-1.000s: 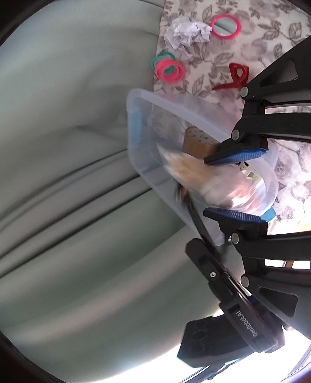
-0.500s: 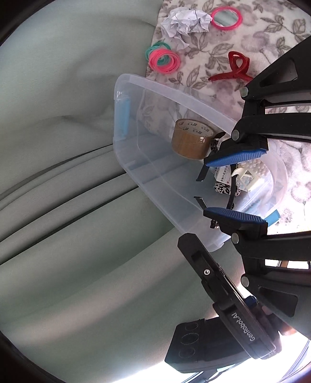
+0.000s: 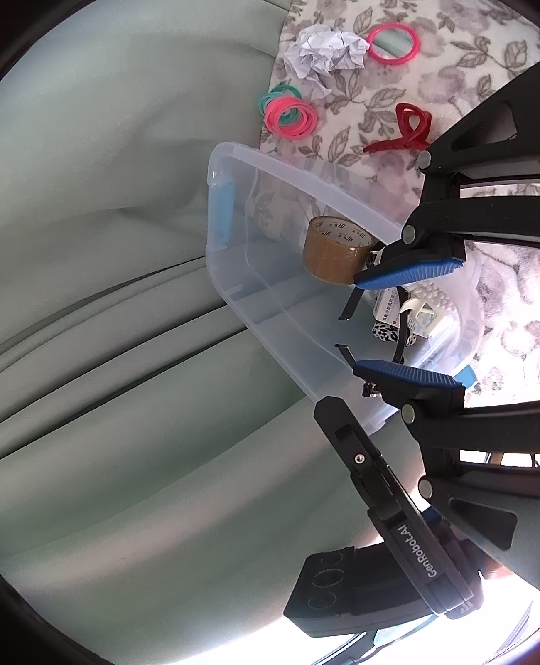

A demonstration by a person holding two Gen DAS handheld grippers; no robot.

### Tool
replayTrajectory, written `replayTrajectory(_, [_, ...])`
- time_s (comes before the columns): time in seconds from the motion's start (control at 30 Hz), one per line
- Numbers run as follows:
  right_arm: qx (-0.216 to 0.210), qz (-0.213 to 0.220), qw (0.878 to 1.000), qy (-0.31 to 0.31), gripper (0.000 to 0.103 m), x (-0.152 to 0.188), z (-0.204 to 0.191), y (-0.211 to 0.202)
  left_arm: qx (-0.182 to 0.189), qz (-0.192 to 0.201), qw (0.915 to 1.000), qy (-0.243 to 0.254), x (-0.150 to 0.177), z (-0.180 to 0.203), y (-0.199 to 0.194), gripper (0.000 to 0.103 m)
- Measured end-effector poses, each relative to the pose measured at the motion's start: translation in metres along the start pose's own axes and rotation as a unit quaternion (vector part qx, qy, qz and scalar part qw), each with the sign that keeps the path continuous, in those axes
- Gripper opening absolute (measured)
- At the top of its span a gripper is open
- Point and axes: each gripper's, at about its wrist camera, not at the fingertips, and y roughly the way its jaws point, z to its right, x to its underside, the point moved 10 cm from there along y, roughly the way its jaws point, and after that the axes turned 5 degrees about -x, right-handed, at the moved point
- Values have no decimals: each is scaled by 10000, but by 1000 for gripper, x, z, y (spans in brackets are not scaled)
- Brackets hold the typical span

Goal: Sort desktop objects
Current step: 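Open both tools to drop the swab pack and headband into the bin, then move both open tools back over the cluttered bed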

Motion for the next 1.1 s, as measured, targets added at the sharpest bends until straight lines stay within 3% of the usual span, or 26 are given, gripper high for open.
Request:
replayTrajectory(0.27, [45, -22, 10000, -40, 38, 4, -1, -5, -60, -4, 10000, -40, 4, 1, -4, 7])
replayTrajectory(0.3, [48, -27, 10000, -46, 38, 5, -2, -5, -79, -1, 10000, -24, 4, 2, -4, 11])
replayTrajectory(0.37, [56, -33, 10000, -51, 38, 6, -2, -6, -136, 26, 9999, -8, 3, 2, -5, 30])
replayTrajectory(0.7, [180, 50, 9998, -14, 41, 8, 4, -18, -243, 110, 9996, 46, 4, 11, -10, 66])
replayTrajectory(1.1, [490, 387, 9980, 71, 63, 7, 26, -48, -382, 105, 9992, 70, 7, 24, -9, 75])
